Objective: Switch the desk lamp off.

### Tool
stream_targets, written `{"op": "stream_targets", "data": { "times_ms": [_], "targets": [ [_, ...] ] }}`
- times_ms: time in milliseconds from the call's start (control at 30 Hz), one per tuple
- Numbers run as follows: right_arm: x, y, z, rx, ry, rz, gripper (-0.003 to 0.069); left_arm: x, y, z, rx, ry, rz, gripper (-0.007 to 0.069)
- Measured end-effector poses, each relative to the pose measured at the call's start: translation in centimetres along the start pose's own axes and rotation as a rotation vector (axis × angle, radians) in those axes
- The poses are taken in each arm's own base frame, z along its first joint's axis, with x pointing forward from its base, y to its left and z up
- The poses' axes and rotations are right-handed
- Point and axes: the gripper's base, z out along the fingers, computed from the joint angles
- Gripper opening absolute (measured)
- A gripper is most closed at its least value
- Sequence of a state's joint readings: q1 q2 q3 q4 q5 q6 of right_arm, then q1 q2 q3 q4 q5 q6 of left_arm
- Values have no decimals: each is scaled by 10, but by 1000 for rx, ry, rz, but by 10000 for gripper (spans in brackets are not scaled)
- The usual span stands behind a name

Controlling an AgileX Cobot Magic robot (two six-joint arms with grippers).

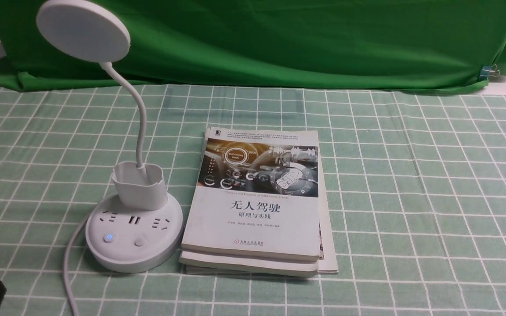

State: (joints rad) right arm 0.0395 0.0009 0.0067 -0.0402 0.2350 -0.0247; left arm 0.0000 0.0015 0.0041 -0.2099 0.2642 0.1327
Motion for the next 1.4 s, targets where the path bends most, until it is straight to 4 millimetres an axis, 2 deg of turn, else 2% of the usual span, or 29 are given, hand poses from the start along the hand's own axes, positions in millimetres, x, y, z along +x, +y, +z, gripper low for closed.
{"op": "stream_targets", "data": {
  "times_ms": [300, 1400],
  "targets": [
    [0, 0, 0, 0, 0, 0, 242, 4, 0, 0, 0, 33, -44, 0],
    [0, 0, 0, 0, 0, 0, 242, 4, 0, 0, 0, 33, -39, 0]
  ]
}}
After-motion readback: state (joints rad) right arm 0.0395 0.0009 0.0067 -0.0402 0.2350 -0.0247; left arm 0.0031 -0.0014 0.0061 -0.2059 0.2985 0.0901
